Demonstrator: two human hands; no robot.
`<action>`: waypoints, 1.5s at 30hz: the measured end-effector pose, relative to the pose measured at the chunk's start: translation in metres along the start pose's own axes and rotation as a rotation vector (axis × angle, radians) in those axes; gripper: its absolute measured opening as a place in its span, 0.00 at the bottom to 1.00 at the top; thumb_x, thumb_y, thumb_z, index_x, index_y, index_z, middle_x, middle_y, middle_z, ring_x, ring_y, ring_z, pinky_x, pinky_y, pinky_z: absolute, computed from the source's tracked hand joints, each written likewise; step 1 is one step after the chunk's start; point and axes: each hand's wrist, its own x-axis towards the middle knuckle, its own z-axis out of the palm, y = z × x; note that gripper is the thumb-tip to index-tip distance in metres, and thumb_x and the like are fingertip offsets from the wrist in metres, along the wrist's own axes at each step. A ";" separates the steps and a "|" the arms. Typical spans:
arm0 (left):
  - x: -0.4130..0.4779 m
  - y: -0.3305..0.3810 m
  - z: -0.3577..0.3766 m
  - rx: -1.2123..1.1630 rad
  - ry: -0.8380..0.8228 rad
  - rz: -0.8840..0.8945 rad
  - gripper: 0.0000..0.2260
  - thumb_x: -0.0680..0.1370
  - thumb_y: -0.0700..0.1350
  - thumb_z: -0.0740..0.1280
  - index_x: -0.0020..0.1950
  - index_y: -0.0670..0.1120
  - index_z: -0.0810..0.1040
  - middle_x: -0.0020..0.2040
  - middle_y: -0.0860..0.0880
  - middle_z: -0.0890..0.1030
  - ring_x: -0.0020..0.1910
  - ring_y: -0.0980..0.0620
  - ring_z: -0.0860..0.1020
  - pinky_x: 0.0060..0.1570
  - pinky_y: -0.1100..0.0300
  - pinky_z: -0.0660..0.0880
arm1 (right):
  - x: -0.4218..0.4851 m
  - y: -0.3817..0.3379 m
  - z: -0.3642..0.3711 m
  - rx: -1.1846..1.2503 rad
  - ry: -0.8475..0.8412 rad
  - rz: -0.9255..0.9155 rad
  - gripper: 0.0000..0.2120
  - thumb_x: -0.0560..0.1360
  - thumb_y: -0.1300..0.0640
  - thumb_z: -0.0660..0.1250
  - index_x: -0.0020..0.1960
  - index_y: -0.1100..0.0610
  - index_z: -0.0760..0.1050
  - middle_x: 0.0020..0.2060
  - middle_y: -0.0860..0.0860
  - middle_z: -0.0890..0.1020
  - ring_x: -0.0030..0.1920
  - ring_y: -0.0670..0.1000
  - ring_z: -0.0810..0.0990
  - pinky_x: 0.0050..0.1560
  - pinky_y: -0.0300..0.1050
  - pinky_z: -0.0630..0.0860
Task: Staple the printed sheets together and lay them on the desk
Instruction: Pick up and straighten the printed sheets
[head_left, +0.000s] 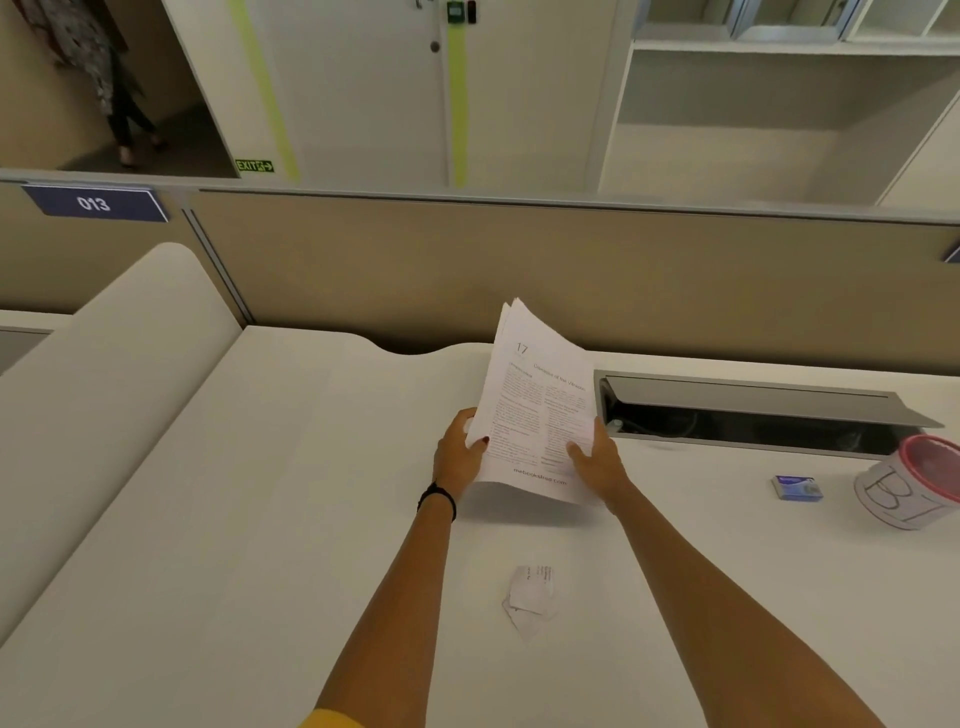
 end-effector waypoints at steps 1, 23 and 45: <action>-0.001 0.002 -0.001 -0.013 -0.007 0.014 0.18 0.77 0.43 0.63 0.66 0.46 0.66 0.63 0.44 0.74 0.56 0.46 0.75 0.55 0.53 0.74 | -0.003 -0.003 -0.004 0.056 0.031 0.017 0.28 0.78 0.57 0.60 0.74 0.59 0.52 0.70 0.59 0.66 0.69 0.62 0.66 0.67 0.57 0.65; -0.071 0.049 -0.015 -0.076 -0.222 -0.031 0.19 0.77 0.42 0.64 0.66 0.44 0.64 0.63 0.41 0.74 0.53 0.46 0.76 0.55 0.52 0.73 | -0.082 -0.029 -0.085 0.463 0.199 0.050 0.09 0.74 0.70 0.63 0.55 0.64 0.72 0.52 0.57 0.77 0.47 0.54 0.76 0.47 0.49 0.74; -0.146 0.126 0.017 -0.447 0.080 0.258 0.07 0.78 0.42 0.63 0.55 0.45 0.74 0.46 0.51 0.78 0.45 0.53 0.78 0.36 0.68 0.77 | -0.163 -0.020 -0.144 0.441 0.134 -0.196 0.13 0.75 0.65 0.64 0.59 0.60 0.70 0.54 0.58 0.78 0.52 0.57 0.78 0.54 0.55 0.76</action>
